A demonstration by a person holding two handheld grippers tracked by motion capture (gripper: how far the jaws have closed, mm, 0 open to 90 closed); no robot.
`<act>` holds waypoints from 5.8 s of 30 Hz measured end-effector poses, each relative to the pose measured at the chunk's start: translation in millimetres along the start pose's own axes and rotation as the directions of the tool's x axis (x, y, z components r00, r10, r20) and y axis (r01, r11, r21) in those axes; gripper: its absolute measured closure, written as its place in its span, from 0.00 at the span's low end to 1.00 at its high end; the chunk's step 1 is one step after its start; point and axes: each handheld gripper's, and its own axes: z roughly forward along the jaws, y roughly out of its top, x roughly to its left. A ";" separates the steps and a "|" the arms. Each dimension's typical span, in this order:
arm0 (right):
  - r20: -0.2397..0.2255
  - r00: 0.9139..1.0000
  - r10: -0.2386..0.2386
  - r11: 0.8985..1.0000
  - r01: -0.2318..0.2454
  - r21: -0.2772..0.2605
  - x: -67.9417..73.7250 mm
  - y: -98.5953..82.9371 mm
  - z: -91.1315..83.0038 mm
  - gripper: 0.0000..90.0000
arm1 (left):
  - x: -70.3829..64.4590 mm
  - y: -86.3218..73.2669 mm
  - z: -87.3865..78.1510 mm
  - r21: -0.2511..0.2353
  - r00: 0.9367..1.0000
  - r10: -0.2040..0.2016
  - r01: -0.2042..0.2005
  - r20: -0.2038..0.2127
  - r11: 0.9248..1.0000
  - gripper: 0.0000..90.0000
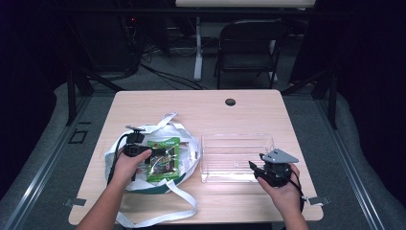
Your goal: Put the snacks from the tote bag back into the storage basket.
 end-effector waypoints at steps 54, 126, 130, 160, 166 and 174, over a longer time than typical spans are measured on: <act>0.024 1.000 0.005 1.000 -0.005 -0.007 -2.8 -2.5 0.6 0.56 | -10.9 -7.5 -45.0 -0.055 0.965 0.189 -0.182 0.179 0.982 0.80; 0.026 1.000 -0.007 1.000 0.007 -0.018 -3.1 -2.7 -1.2 0.56 | -36.0 24.8 -86.7 -0.222 0.947 0.313 -0.292 0.067 0.930 0.80; 0.024 1.000 -0.013 1.000 0.013 -0.015 -2.9 -2.6 -1.0 0.56 | -40.7 27.9 -87.3 -0.227 0.943 0.328 -0.307 0.061 0.924 0.80; 0.021 0.999 -0.037 0.999 0.037 -0.018 -2.6 -1.8 -1.8 0.56 | -80.4 47.5 -78.9 -0.251 0.908 0.410 -0.378 0.087 0.891 0.80; 0.016 0.999 -0.041 0.999 0.042 -0.017 -2.6 -1.8 -1.7 0.56 | -86.0 49.7 -75.9 -0.249 0.903 0.418 -0.385 0.095 0.889 0.80; 0.014 0.998 -0.054 0.998 0.055 -0.021 -1.6 -1.3 -1.3 0.55 | -93.3 53.5 -73.0 -0.250 0.896 0.433 -0.398 0.103 0.883 0.80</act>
